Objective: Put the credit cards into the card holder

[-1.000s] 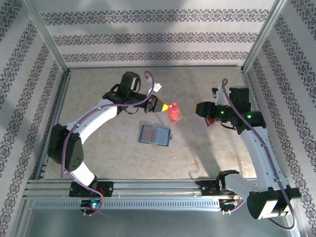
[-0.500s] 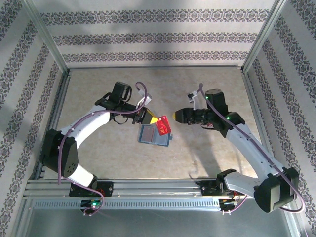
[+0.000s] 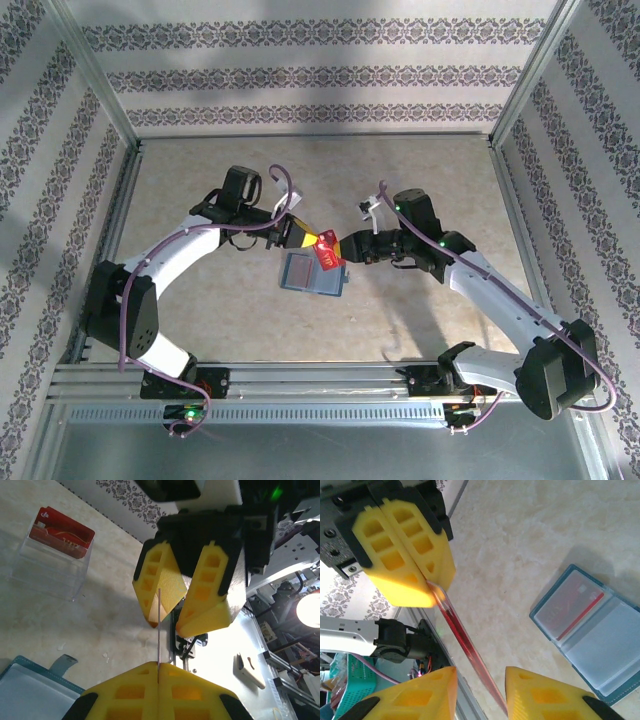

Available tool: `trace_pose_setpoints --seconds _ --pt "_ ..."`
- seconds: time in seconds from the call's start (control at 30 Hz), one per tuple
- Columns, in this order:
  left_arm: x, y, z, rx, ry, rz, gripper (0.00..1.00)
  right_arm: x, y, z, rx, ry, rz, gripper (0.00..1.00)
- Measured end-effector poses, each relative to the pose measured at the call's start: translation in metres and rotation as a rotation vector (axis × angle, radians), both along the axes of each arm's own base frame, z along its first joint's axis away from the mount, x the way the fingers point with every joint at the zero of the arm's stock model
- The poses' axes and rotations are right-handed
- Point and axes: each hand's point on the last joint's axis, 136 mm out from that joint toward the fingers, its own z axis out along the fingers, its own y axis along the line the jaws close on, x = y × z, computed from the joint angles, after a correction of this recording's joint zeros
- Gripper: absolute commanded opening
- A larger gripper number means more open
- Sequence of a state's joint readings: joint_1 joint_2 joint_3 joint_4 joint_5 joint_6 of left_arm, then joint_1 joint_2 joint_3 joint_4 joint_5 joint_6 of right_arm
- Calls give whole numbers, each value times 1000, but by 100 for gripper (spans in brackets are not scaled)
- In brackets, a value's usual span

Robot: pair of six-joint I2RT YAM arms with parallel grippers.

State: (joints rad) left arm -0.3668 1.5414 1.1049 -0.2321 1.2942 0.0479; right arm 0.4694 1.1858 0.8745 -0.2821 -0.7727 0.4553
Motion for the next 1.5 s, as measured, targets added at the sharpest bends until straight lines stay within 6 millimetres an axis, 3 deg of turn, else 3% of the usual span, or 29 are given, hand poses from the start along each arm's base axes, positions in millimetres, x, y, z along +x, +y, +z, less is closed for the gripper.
trace_pose_setpoints --seconds 0.23,0.63,0.83,0.87,1.03,1.17,1.3,1.5 --pt "0 0 -1 -15 10 4 0 0 1 -3 18 10 -2 15" --pt "-1 1 -8 -18 22 8 0 1 2 -1 52 13 -15 20" --pt "-1 1 -10 -18 23 13 1 3 3 -1 63 16 -13 7" --pt "0 1 -11 -16 23 17 4 3 4 -1 67 18 -9 1" --pt "2 2 -11 -15 25 25 12 4 4 -1 88 11 -4 0" --pt "3 2 -11 -14 28 30 34 2 2 -4 98 17 -5 0" --pt "5 3 -10 -14 29 40 47 2 -5 -10 102 24 -27 0" --pt "31 21 -9 37 -11 140 55 4 -18 -33 96 85 -109 0"
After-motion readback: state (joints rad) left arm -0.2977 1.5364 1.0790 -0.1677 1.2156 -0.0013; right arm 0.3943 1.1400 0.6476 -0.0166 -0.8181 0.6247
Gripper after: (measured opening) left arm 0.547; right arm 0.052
